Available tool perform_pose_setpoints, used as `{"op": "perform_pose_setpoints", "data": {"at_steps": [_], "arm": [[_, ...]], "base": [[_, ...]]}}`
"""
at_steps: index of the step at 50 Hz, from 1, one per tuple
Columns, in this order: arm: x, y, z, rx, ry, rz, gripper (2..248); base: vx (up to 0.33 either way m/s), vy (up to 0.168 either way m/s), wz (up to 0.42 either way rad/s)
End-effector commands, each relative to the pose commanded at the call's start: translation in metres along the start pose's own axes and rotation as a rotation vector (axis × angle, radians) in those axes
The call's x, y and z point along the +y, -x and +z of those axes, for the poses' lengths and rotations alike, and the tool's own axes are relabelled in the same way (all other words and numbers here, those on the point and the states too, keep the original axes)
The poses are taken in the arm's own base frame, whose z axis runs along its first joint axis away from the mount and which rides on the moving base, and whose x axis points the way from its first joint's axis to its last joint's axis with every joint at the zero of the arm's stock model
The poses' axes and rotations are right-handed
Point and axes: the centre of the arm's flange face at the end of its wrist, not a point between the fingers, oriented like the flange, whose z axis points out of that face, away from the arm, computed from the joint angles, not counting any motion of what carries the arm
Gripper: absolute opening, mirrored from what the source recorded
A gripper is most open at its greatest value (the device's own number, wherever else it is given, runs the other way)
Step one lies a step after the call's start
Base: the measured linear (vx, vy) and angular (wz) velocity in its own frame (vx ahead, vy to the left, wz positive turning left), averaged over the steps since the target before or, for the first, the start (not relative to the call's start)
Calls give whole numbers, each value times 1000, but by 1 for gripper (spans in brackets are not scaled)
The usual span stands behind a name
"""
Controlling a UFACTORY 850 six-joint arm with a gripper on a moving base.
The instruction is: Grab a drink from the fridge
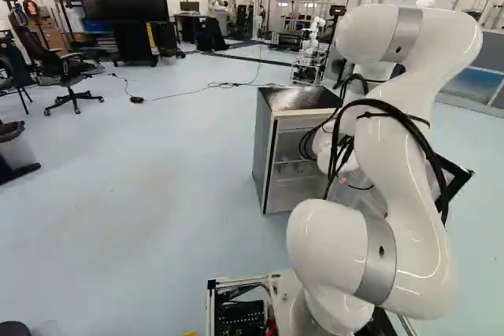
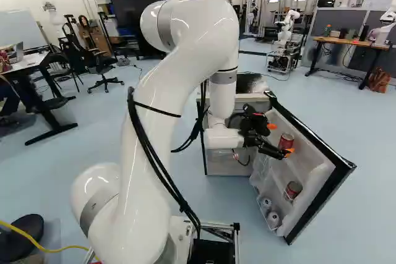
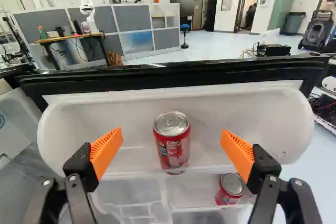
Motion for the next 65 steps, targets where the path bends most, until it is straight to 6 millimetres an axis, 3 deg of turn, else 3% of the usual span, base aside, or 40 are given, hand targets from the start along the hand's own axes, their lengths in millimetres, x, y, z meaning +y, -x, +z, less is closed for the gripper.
{"op": "perform_pose_setpoints", "data": {"at_steps": [26, 58, 59, 63, 64, 65], "arm": [[4, -1, -2, -13, -69, -20, 247], [9, -3, 9, -8, -61, -14, 247], [9, -3, 9, -8, -61, -14, 228], [9, -3, 9, -8, -61, -14, 228], [9, -3, 9, -8, -61, -14, 189], [9, -3, 9, -8, -61, -14, 189]], "base": [[0, 0, 0], [0, 0, 0], [0, 0, 0], [0, 0, 0], [0, 0, 0], [0, 0, 0]]}}
